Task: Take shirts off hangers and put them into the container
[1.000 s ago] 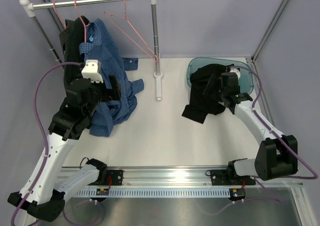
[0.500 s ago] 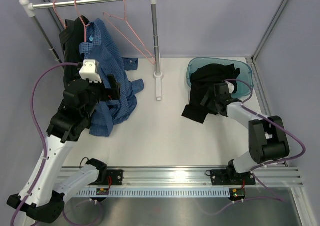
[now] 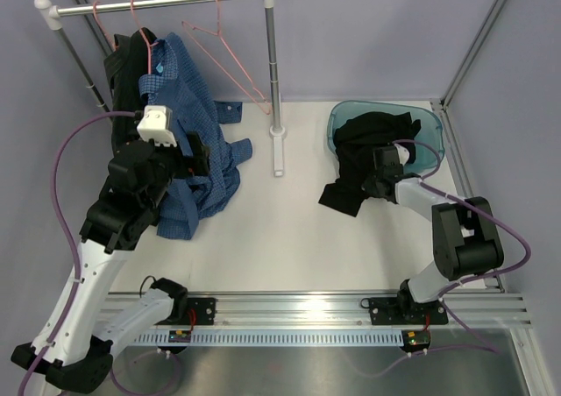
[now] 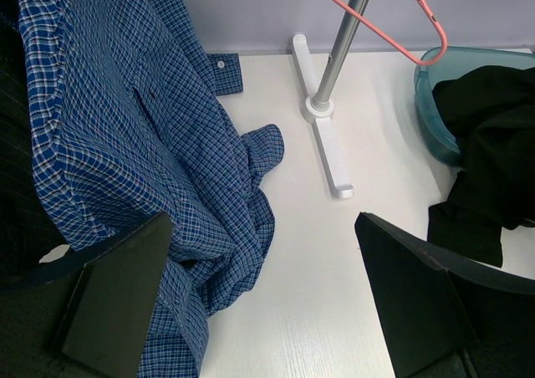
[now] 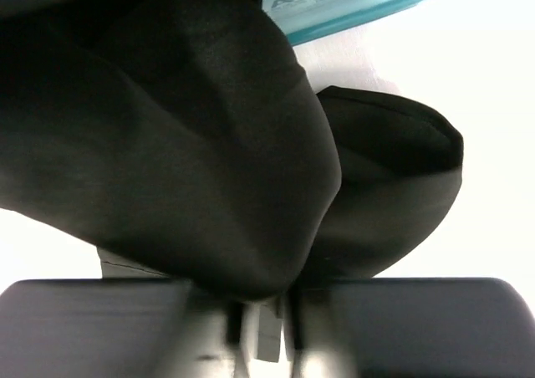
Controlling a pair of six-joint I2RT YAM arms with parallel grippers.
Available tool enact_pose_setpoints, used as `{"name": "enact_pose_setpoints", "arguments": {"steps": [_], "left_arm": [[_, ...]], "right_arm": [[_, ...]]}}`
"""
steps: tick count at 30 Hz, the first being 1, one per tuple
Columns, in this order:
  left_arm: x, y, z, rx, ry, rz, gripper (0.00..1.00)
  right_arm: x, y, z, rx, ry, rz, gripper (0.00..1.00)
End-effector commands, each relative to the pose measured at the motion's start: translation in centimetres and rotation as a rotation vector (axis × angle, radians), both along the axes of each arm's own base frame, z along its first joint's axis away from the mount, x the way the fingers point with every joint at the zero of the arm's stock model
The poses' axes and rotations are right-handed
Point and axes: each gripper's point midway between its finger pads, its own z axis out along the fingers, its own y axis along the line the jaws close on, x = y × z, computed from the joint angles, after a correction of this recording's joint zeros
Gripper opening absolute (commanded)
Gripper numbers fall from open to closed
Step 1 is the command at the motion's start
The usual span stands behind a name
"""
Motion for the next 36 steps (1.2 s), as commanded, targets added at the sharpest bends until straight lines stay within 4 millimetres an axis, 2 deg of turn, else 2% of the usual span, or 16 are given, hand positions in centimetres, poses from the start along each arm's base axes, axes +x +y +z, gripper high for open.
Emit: {"name": "enact_pose_setpoints", "arguments": {"steps": [1, 3, 10, 13, 17, 18, 19, 21, 22, 24, 25, 27, 28, 30, 31, 36], "left_arm": [[0.0, 0.3, 1.1, 0.0, -0.051, 0.006, 0.99], [0.0, 0.3, 1.4, -0.003, -0.057, 0.005, 0.99], [0.0, 0.3, 1.3, -0.007, -0.064, 0.006, 0.99], [0.0, 0.4, 1.4, -0.009, -0.068, 0.011, 0.99], [0.2, 0.3, 1.8, -0.019, -0.079, 0.011, 0.99], [0.2, 0.3, 1.9, -0.02, -0.081, 0.011, 0.99], [0.2, 0.3, 1.9, -0.021, -0.083, 0.012, 0.99], [0.1, 0.4, 2.0, -0.019, -0.086, 0.018, 0.99], [0.0, 0.5, 1.8, -0.017, -0.084, 0.021, 0.99], [-0.2, 0.7, 1.5, -0.009, -0.075, 0.025, 0.99], [-0.3, 0.8, 1.5, -0.01, -0.078, 0.028, 0.99], [-0.4, 1.0, 1.2, -0.001, -0.072, 0.033, 0.99], [-0.5, 1.1, 1.2, 0.002, -0.07, 0.036, 0.99], [-0.6, 1.2, 1.1, 0.007, -0.066, 0.038, 0.99], [-0.6, 1.3, 1.1, 0.009, -0.066, 0.039, 0.99], [-0.5, 1.2, 1.3, 0.015, -0.072, 0.038, 0.99]], "right_arm": [[1.8, 0.1, 4.0, -0.012, -0.106, 0.001, 0.11], [1.9, 0.0, 5.7, -0.016, -0.13, 0.009, 0.01], [2.7, -0.3, 13.0, -0.047, -0.222, 0.026, 0.0], [4.0, 0.0, 17.9, -0.04, -0.292, 0.039, 0.0], [6.1, 0.1, 22.8, -0.056, -0.358, 0.046, 0.0], [6.3, 0.1, 23.3, -0.061, -0.356, 0.045, 0.0], [7.0, 0.2, 25.7, -0.06, -0.402, 0.044, 0.0], [8.0, 0.2, 26.5, -0.07, -0.413, 0.042, 0.0], [8.5, 0.2, 28.6, -0.068, -0.453, 0.038, 0.0], [9.7, -0.2, 28.9, -0.077, -0.453, 0.028, 0.0], [10.2, -0.2, 30.5, -0.073, -0.486, 0.021, 0.0], [11.4, -1.0, 30.5, -0.082, -0.485, 0.001, 0.0], [11.9, -1.2, 31.6, -0.077, -0.511, -0.009, 0.0], [13.1, -2.0, 31.1, -0.078, -0.501, -0.028, 0.0], [13.5, -2.5, 32.1, -0.072, -0.522, -0.043, 0.0], [16.0, -5.5, 31.0, -0.083, -0.509, -0.115, 0.0]]}}
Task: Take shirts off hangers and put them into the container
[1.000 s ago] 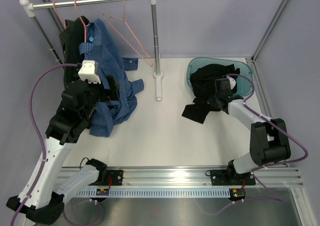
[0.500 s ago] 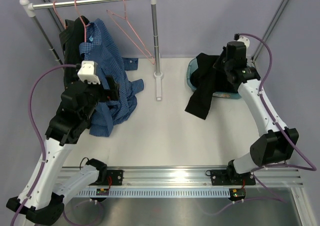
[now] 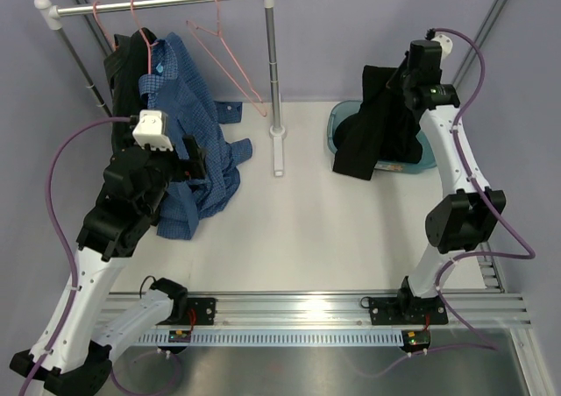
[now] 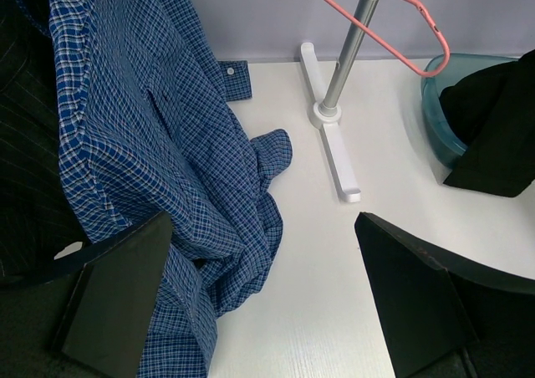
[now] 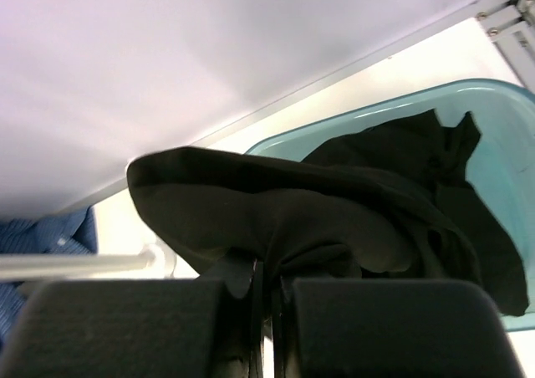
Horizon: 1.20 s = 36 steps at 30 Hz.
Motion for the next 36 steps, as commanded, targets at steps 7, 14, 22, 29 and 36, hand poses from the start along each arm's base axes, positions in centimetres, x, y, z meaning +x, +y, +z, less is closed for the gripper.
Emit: {"name": "enact_pose_setpoints", "arguments": {"steps": [7, 14, 22, 29, 36], "left_arm": [[0.5, 0.2, 1.0, 0.002, -0.041, 0.01, 0.99], [0.6, 0.0, 0.7, 0.009, -0.034, 0.005, 0.99], [0.3, 0.2, 0.7, 0.008, -0.03, 0.009, 0.99], [0.0, 0.4, 1.6, 0.0, -0.046, 0.012, 0.99], [0.1, 0.0, 2.2, -0.012, -0.052, -0.003, 0.99]], "right_arm": [[2.0, -5.1, -4.9, -0.011, 0.096, -0.123, 0.0], [0.2, -6.5, -17.5, 0.088, 0.327, -0.214, 0.0], [-0.5, -6.7, -22.8, 0.092, 0.484, -0.221, 0.2], [-1.1, -6.6, -14.9, 0.043, 0.325, -0.159, 0.7], [-5.2, -3.0, -11.8, 0.049, 0.244, -0.057, 0.92]]}}
